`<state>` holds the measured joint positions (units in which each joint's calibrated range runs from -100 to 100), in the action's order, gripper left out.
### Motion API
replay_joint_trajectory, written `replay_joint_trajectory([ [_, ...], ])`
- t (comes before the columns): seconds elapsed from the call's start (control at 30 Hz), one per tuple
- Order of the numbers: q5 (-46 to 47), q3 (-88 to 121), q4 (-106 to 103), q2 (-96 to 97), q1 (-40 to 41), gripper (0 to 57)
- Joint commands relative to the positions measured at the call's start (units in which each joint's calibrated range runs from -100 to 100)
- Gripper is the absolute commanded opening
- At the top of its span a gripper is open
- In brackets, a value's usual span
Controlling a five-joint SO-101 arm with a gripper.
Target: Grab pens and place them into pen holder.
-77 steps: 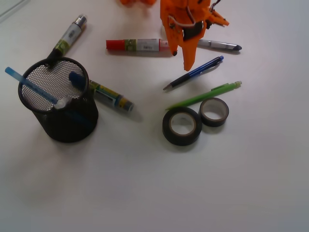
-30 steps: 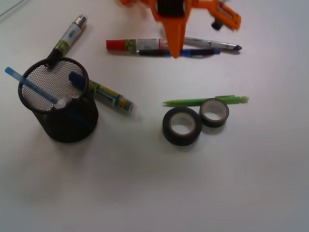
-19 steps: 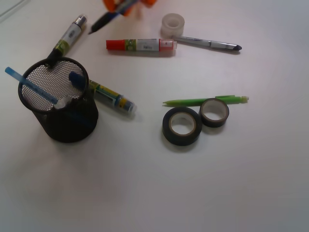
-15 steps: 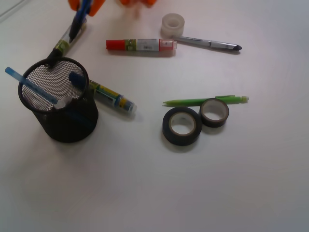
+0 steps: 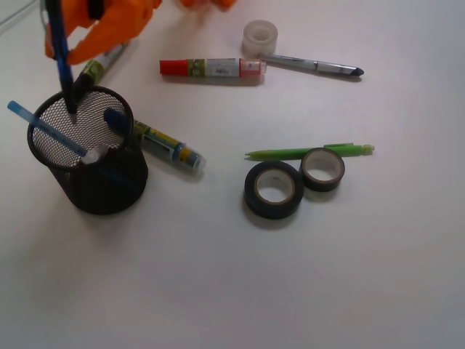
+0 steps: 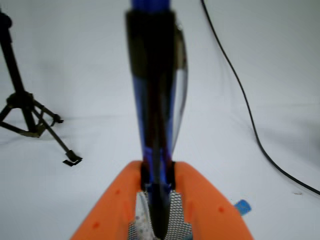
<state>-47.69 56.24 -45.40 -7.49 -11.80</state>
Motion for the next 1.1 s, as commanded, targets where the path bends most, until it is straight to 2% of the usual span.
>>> replay_joint_trajectory([
  [0.0, -0.29, 0.1, -2.54, 1.24, -0.2, 6.3],
  [0.13, -0.24, -0.08, -2.46, 2.01, 1.97, 17.7],
  [0.3, 2.54, -0.72, -2.28, 1.07, 2.34, 23.3],
  [0.43, 11.72, -3.62, 5.68, -4.37, 4.74, 23.5],
  [0.67, 28.47, -16.39, 54.67, -14.14, 15.65, 23.2],
  [0.8, 32.38, -25.27, 79.17, -10.15, 21.41, 23.1],
  [1.07, 33.6, -41.84, 100.78, 10.59, 26.12, 23.1],
])
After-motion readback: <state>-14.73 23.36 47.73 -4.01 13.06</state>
